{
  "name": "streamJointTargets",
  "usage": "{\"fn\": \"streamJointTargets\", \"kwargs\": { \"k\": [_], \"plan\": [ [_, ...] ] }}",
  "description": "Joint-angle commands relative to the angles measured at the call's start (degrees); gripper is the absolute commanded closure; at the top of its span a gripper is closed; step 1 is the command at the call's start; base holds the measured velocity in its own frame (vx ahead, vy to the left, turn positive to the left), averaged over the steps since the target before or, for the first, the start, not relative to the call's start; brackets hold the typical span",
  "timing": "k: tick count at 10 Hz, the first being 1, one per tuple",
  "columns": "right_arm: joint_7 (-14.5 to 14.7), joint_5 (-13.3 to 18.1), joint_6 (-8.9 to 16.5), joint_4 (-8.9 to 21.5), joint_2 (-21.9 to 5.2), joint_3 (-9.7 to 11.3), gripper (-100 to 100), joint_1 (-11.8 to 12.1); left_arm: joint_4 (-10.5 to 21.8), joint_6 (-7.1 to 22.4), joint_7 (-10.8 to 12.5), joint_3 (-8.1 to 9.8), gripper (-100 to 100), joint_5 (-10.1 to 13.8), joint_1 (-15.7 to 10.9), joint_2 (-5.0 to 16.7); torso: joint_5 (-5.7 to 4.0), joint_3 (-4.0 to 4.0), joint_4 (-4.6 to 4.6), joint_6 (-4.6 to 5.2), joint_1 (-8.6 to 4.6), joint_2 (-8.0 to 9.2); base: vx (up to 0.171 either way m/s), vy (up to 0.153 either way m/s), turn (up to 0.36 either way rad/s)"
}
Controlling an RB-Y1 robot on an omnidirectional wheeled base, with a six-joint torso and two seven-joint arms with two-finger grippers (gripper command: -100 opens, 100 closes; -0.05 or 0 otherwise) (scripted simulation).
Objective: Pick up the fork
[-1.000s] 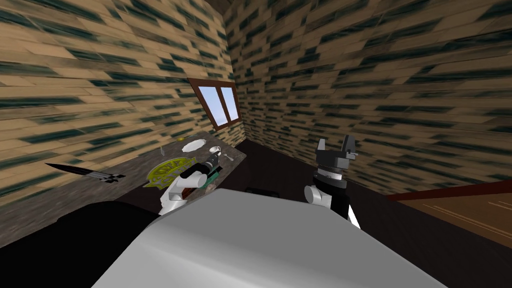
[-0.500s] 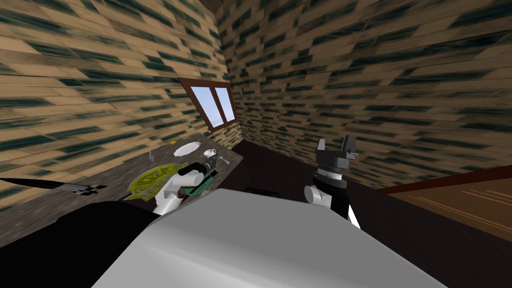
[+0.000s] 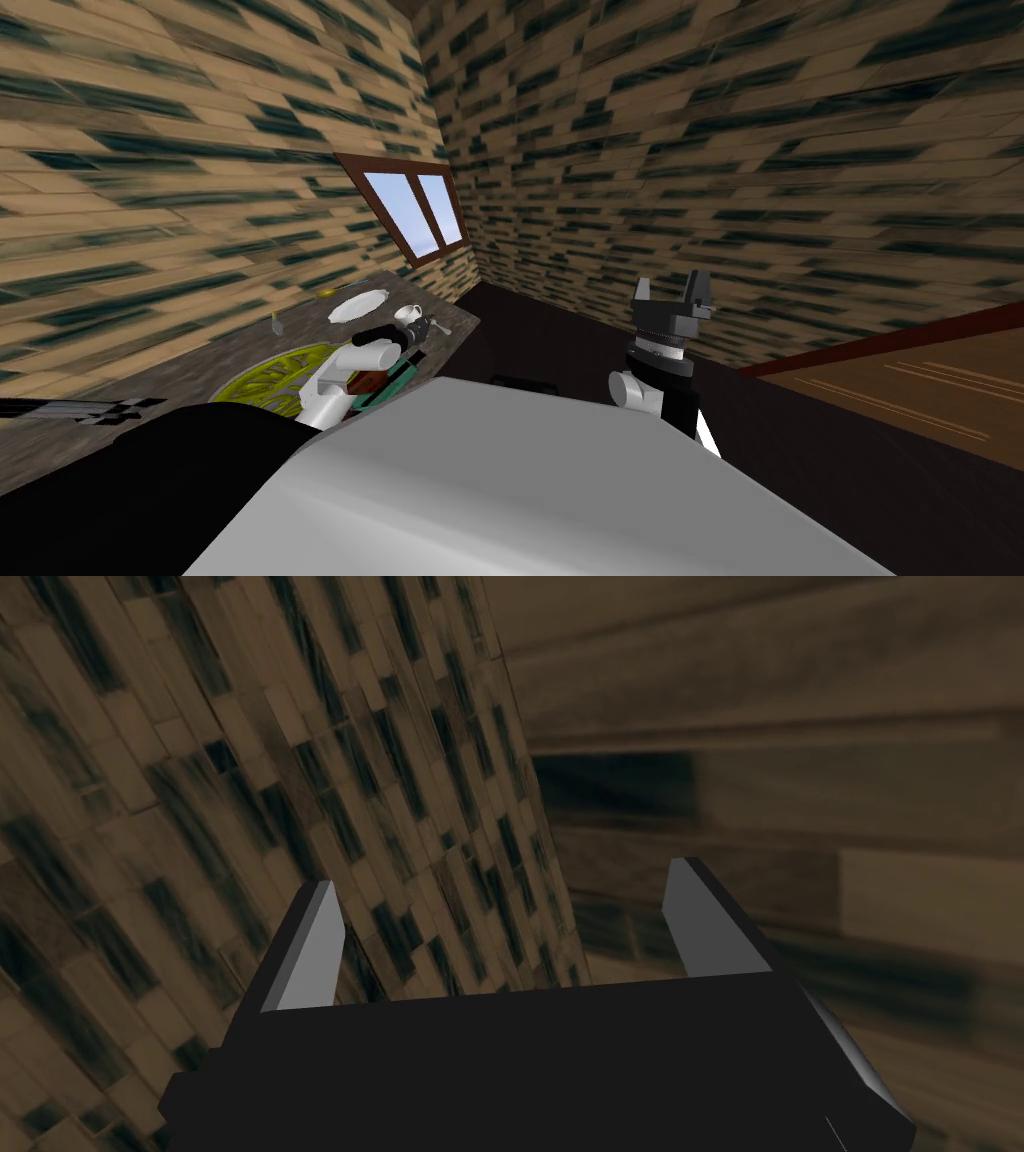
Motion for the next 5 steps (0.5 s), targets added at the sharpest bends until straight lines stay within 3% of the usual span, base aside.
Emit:
{"fn": "streamJointTargets", "kwargs": {
  "k": [1,2,5],
  "plan": [
    [0.0,0.0,0.0,0.0,0.0,0.0,0,0.0,1.0,2.9,-1.2,0.46,-100,1.4,0.0,1.4,0.0,0.0,0.0,0.0,0.0,0.0,0.048,-0.011,-0.114],
    [0.0,0.0,0.0,0.0,0.0,0.0,0,0.0,1.0,4.1,-1.2,0.46,-100,1.4,0.0,1.4,0.0,0.0,0.0,0.03,0.01,-0.01,0.042,-0.01,-0.065],
    [0.0,0.0,0.0,0.0,0.0,0.0,0,0.0,2.4,9.1,-3.0,1.47,-100,3.9,0.1,4.0,0.01,0.01,0.0,0.0,0.03,0.01,0.047,-0.01,-0.094]
  ]
}}
